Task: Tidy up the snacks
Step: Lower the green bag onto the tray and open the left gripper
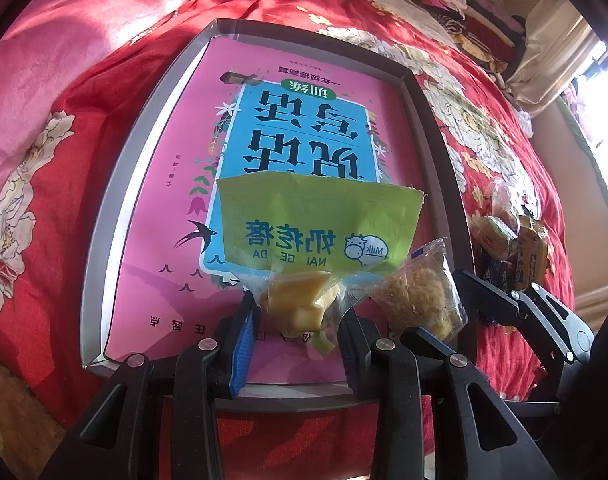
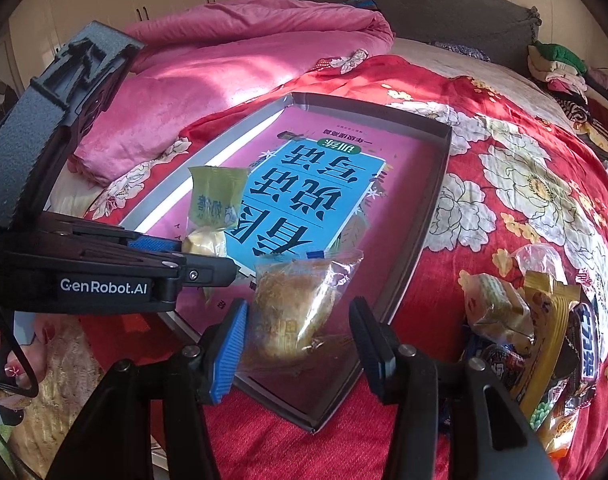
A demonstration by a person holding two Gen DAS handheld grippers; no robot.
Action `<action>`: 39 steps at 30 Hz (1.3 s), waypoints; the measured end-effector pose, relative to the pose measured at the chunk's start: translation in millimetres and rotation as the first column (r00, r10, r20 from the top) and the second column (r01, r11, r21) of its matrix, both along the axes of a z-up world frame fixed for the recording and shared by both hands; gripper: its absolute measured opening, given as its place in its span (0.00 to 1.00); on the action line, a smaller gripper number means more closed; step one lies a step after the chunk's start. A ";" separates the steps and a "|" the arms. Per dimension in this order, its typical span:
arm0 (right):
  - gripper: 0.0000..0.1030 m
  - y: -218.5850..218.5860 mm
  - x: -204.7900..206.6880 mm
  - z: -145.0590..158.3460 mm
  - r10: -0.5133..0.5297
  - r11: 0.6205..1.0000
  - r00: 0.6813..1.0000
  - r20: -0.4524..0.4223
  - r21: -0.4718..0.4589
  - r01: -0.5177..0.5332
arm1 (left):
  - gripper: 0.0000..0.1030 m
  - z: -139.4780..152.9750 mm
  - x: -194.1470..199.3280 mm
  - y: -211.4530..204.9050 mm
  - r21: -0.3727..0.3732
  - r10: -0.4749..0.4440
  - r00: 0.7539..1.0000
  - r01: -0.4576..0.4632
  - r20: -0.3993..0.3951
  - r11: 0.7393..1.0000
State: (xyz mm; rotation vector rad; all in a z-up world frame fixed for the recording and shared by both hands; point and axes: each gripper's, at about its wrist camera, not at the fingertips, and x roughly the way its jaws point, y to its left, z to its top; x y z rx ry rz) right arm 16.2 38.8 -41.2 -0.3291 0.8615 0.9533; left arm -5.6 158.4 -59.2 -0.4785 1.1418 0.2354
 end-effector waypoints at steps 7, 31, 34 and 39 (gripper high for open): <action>0.51 -6.7 -2.6 4.3 -0.002 1.000 1.000 0.005 0.012 0.002 | 0.38 2.5 -0.8 -1.5 0.002 -0.005 1.000 0.005 0.008 1.000; 0.55 -29.8 0.8 19.2 -0.060 0.996 0.998 0.017 0.070 0.059 | 0.57 26.1 -2.8 2.5 -0.002 0.000 0.992 0.000 0.130 1.000; 0.56 -30.7 -1.4 20.8 -0.060 0.995 0.998 0.022 0.075 0.059 | 0.64 32.2 -4.1 2.0 -0.004 -0.002 0.986 0.003 0.165 1.000; 0.58 -33.8 -3.7 26.0 -0.066 0.994 0.997 0.039 0.091 0.062 | 0.66 36.3 -4.1 0.4 0.008 -0.002 0.983 0.000 0.182 1.000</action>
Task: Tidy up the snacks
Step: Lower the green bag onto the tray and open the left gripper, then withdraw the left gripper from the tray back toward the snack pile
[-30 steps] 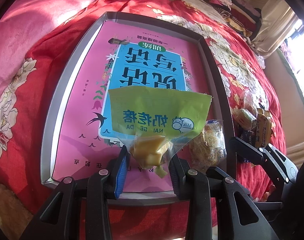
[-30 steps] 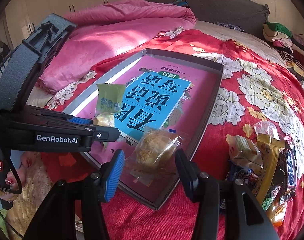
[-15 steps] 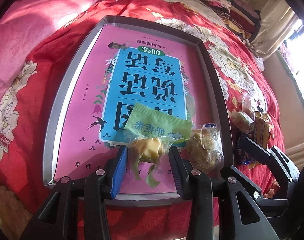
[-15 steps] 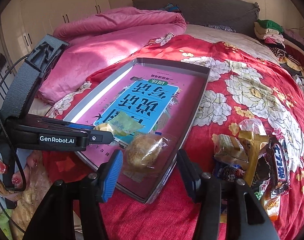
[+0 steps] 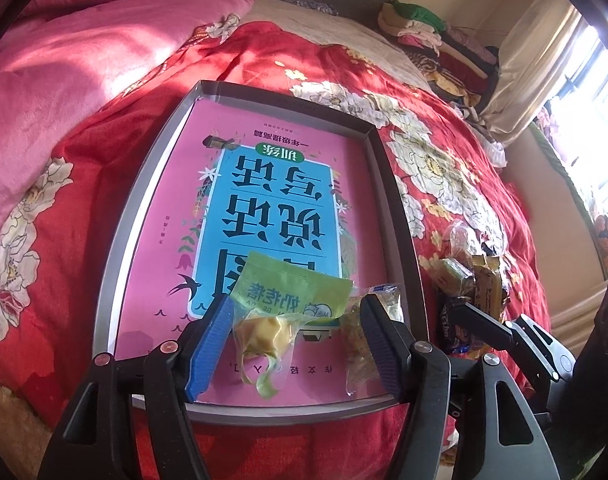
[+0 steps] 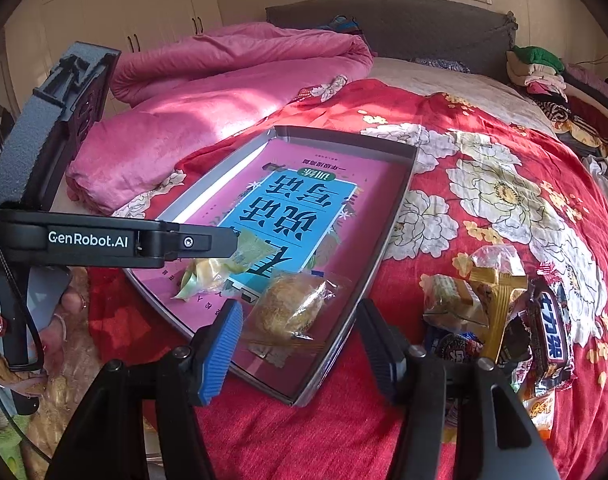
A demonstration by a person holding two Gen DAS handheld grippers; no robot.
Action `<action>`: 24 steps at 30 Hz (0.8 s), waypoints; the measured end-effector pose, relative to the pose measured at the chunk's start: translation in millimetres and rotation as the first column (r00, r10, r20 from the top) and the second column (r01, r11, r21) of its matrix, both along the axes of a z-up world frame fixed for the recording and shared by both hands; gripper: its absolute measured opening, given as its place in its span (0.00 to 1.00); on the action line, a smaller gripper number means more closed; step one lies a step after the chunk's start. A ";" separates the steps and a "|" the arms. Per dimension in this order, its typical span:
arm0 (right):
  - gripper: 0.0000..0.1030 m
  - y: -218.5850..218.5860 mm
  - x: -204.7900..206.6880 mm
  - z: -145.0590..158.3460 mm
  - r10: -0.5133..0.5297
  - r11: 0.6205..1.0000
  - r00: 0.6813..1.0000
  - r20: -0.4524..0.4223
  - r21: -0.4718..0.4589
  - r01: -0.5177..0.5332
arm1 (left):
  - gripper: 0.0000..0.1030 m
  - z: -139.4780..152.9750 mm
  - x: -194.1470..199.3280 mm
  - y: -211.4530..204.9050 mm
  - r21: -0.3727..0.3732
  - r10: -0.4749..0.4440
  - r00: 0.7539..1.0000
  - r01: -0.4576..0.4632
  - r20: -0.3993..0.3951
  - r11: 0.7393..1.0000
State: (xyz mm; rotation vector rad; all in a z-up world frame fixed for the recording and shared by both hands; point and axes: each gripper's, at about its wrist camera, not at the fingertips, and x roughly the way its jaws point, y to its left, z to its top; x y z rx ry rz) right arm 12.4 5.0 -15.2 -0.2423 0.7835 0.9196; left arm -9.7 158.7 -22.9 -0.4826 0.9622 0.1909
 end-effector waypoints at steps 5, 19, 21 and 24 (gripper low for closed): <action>0.61 -7.2 0.0 7.8 -0.019 1.000 0.999 0.027 0.016 0.018 | 0.70 4.1 -0.6 -2.6 0.009 -0.006 1.000 0.006 0.020 1.000; 0.67 -29.2 2.9 23.8 -0.095 0.994 0.991 0.095 0.064 0.089 | 0.72 17.9 -2.7 -8.9 0.058 -0.010 0.997 0.006 0.071 0.998; 0.68 -32.3 3.4 26.2 -0.106 0.993 0.989 0.104 0.071 0.099 | 0.72 19.4 -2.8 -12.0 0.062 -0.021 0.997 0.016 0.075 0.998; 0.69 -37.5 5.0 29.4 -0.122 0.990 0.987 0.109 0.081 0.113 | 0.72 21.7 -2.5 -16.3 0.072 -0.038 0.996 0.032 0.084 0.997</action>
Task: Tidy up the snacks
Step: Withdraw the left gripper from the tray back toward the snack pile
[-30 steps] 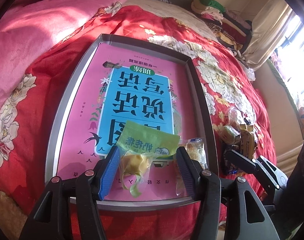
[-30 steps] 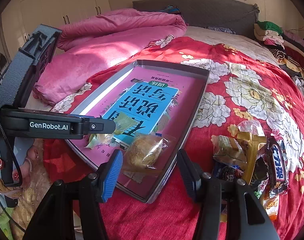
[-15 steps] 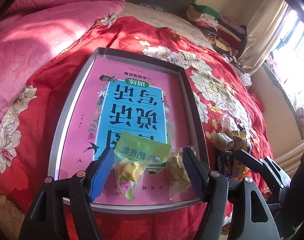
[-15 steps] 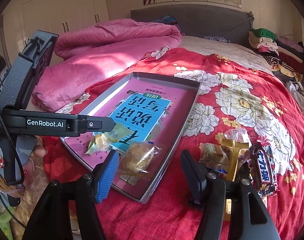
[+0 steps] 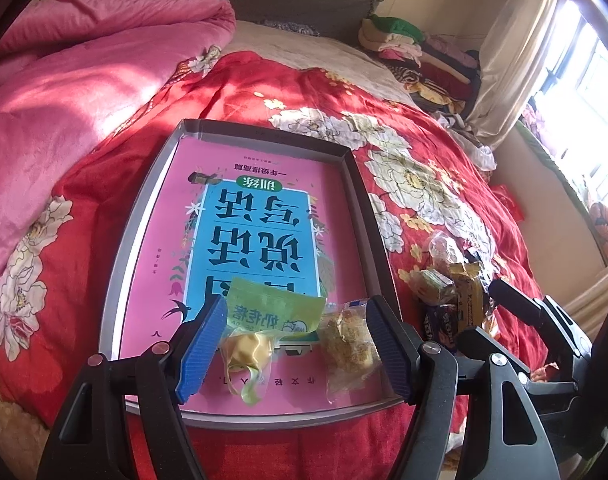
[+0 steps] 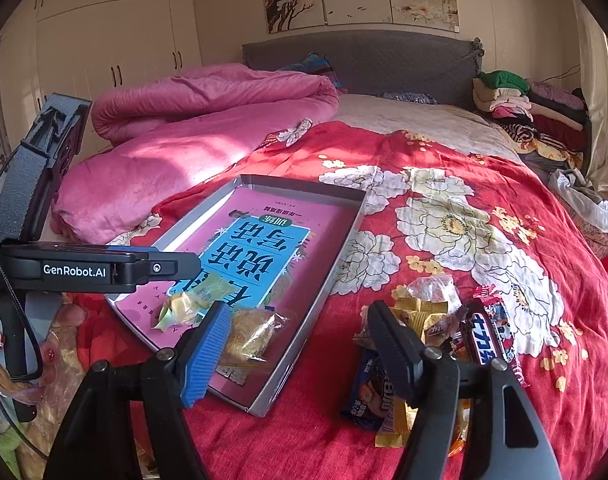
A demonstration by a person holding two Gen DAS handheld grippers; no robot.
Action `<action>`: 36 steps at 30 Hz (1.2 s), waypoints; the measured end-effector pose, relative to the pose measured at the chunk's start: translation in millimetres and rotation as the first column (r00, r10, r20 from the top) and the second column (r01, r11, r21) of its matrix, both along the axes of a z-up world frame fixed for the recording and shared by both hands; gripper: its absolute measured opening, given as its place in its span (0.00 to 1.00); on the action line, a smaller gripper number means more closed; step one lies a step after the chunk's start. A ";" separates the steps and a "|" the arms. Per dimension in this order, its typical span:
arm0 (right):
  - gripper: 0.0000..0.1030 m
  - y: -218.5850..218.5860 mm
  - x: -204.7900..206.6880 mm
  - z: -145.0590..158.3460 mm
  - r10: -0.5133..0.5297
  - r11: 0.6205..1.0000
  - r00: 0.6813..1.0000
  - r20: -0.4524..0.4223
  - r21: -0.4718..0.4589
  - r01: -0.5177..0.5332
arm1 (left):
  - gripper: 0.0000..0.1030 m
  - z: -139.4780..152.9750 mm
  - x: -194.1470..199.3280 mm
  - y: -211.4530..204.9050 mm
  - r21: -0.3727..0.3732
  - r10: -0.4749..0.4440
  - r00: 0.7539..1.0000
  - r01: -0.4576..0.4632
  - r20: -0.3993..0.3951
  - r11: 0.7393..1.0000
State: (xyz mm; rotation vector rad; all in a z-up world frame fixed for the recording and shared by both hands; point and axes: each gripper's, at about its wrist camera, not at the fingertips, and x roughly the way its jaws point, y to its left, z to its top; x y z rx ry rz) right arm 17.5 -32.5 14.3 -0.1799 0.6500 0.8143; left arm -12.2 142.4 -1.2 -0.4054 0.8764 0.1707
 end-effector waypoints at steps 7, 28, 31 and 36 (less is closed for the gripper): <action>0.70 -18.8 4.5 8.5 -0.042 0.999 0.999 0.026 0.008 0.042 | 0.72 7.5 -2.5 -7.8 0.013 -0.028 0.999 0.027 0.030 1.000; 0.73 -98.3 32.8 27.9 -0.252 0.965 0.967 0.026 0.077 0.249 | 0.72 13.5 -3.5 -29.1 0.032 -0.092 0.994 0.090 0.057 0.995; 0.73 -107.6 35.6 29.9 -0.279 0.957 0.960 0.023 0.086 0.276 | 0.72 13.8 -3.9 -32.2 0.037 -0.100 0.993 0.098 0.061 0.994; 0.73 -121.4 39.3 31.7 -0.317 0.945 0.948 0.019 0.090 0.314 | 0.72 15.3 -4.2 -38.6 0.038 -0.120 0.990 0.117 0.069 0.992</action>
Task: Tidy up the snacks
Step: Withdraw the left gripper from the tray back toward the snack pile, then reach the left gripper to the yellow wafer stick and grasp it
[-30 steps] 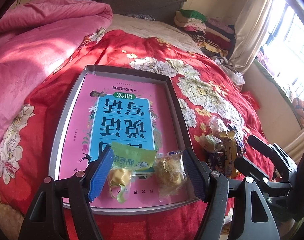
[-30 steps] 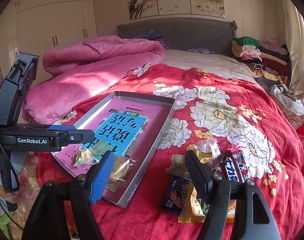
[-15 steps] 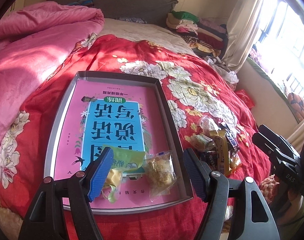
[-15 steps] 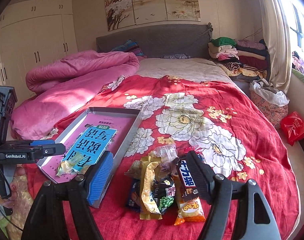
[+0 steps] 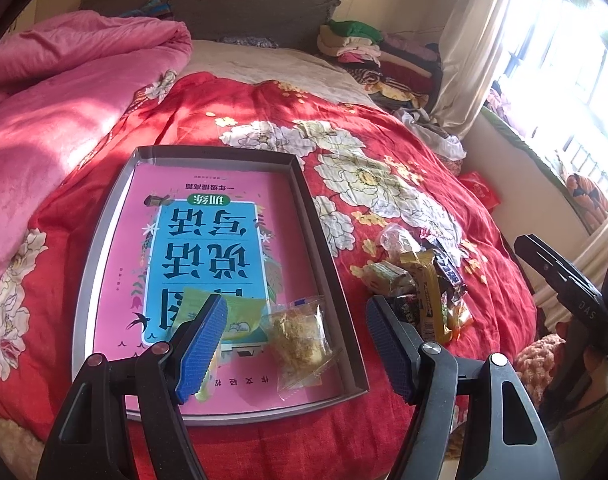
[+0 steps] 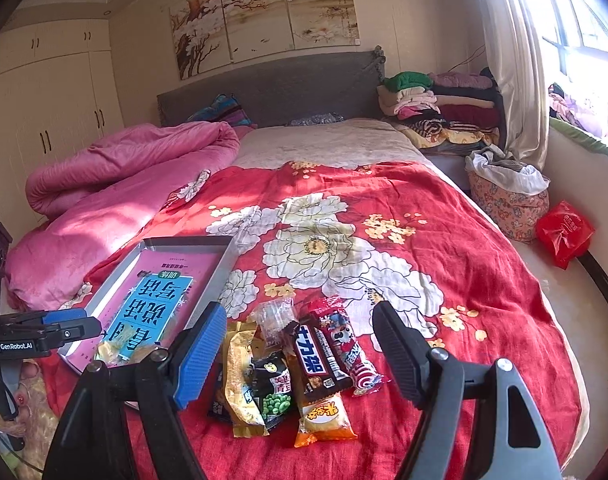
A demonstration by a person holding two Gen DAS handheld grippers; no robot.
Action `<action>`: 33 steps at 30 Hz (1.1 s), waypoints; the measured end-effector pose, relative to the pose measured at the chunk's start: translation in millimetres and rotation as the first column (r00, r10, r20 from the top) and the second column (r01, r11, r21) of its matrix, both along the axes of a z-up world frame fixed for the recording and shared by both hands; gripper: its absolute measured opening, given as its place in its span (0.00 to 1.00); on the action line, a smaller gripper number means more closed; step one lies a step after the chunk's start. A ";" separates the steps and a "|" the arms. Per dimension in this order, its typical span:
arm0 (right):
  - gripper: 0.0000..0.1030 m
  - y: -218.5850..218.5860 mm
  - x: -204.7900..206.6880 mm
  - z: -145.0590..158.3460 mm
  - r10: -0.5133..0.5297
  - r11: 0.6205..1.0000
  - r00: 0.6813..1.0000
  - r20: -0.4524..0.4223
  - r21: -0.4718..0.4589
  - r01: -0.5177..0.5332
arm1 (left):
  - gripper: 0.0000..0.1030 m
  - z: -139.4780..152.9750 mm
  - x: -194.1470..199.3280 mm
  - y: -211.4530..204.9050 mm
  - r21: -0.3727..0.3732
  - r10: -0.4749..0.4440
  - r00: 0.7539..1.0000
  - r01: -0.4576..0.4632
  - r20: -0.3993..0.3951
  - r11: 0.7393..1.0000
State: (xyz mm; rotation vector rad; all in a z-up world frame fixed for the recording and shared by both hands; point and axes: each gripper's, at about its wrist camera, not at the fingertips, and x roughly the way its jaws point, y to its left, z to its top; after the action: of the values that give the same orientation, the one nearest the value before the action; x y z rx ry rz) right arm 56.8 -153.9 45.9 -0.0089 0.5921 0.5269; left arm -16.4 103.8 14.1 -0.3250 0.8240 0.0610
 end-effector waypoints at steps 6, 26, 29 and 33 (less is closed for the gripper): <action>0.73 -12.5 3.5 0.2 -0.038 0.999 0.999 0.006 -0.023 0.038 | 0.72 0.7 2.3 -18.6 -0.009 -0.049 0.999 0.049 -0.002 0.999; 0.73 -26.3 8.8 -4.9 -0.013 0.999 1.000 -0.012 -0.038 0.013 | 0.74 2.3 15.7 -81.3 -0.016 -0.169 0.985 0.169 -0.036 0.985; 0.73 -27.1 8.1 -4.0 -0.003 0.999 1.000 -0.005 -0.041 0.003 | 0.75 2.1 18.5 -88.6 -0.021 -0.183 0.982 0.183 -0.039 0.983; 0.73 -26.3 8.2 -3.8 0.009 0.999 1.000 -0.004 -0.042 -0.009 | 0.76 -0.8 22.5 -95.7 -0.030 -0.198 0.979 0.196 -0.055 0.980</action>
State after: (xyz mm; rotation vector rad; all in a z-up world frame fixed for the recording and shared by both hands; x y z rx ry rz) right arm 65.0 -180.2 42.2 -0.0507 0.6069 0.5230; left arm 6.1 8.1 13.4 -0.2641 0.9113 -0.1255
